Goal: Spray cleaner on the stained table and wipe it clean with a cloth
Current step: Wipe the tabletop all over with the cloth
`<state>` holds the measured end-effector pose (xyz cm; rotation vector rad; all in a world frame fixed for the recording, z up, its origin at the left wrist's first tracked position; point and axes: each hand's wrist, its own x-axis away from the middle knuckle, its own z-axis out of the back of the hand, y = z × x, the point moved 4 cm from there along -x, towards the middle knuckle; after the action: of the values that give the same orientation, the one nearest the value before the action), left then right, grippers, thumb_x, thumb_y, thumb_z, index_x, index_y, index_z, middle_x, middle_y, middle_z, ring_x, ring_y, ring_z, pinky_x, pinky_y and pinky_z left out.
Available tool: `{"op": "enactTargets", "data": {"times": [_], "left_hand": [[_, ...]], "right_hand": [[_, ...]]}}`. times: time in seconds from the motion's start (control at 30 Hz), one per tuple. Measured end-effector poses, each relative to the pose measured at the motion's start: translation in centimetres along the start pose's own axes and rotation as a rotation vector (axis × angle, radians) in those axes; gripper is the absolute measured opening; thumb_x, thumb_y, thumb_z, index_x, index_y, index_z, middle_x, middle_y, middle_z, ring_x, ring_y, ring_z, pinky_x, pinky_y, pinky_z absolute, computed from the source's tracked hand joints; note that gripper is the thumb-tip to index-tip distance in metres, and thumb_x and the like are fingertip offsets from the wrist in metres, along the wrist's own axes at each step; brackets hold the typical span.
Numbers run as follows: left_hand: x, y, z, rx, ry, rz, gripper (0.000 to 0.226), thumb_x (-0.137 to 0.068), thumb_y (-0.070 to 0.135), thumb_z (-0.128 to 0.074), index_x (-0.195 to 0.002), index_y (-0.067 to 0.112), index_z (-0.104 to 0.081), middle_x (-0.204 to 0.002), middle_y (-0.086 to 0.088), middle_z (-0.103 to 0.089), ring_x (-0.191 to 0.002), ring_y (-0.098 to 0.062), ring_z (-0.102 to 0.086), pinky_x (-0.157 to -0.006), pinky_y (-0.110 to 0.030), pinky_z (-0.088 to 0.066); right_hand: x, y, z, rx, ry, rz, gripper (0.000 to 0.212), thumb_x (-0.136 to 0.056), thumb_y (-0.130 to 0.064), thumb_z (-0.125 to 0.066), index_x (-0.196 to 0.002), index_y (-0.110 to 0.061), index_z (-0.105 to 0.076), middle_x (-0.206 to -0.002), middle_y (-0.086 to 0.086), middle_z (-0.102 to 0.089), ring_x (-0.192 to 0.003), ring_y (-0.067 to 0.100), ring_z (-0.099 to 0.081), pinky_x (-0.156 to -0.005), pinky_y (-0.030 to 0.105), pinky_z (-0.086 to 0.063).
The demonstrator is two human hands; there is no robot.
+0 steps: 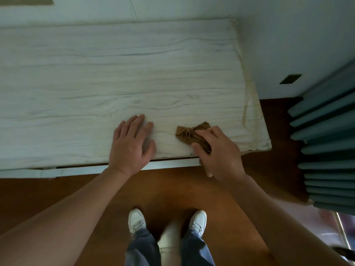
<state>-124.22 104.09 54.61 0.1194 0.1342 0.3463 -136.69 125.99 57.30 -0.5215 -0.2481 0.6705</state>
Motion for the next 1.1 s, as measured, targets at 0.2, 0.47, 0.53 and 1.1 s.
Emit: {"op": "enactTargets", "data": {"times": [0.2,0.47,0.53,1.1], "left_hand": [[-0.1,-0.1,-0.1,-0.025,0.03,-0.014,0.056,-0.096,0.045,-0.043,-0.143,0.016,-0.057,-0.156,-0.012,-0.046,-0.147,-0.033,-0.039,-0.122,-0.049,-0.029],[0.0,-0.1,-0.2,-0.006,0.033,-0.013,0.056,-0.097,0.043,-0.043,-0.143,0.015,-0.056,-0.157,-0.013,-0.045,-0.148,-0.032,-0.037,-0.122,-0.05,-0.028],[-0.1,-0.2,-0.2,-0.002,0.022,-0.016,0.056,-0.097,0.043,-0.043,-0.144,0.015,-0.055,-0.158,-0.013,-0.044,-0.149,-0.032,-0.036,-0.123,-0.05,-0.028],[0.0,-0.2,-0.3,0.013,0.023,-0.016,0.056,-0.097,0.043,-0.042,-0.143,0.015,-0.057,-0.157,-0.014,-0.045,-0.149,-0.033,-0.037,-0.122,-0.052,-0.028]], "right_hand": [[-0.1,-0.9,-0.8,-0.021,0.025,0.103,0.039,-0.098,-0.032,-0.057,-0.136,-0.027,-0.049,-0.124,-0.012,-0.048,-0.094,0.007,-0.057,-0.074,0.029,-0.054],[-4.2,0.4,2.7,0.054,0.27,0.074,0.036,-0.089,-0.029,-0.069,-0.123,-0.022,-0.062,-0.115,-0.006,-0.054,-0.089,0.003,-0.051,-0.069,0.018,-0.049],[-4.1,0.0,1.6,0.1,0.179,0.133,0.041,-0.089,-0.036,-0.067,-0.127,-0.021,-0.062,-0.116,-0.004,-0.053,-0.097,0.008,-0.052,-0.073,0.021,-0.05],[-3.8,-0.4,-0.5,0.245,0.045,0.061,0.059,-0.095,-0.035,-0.06,-0.15,-0.027,-0.039,-0.137,-0.001,-0.041,-0.119,0.018,-0.044,-0.078,0.031,-0.054]]}}
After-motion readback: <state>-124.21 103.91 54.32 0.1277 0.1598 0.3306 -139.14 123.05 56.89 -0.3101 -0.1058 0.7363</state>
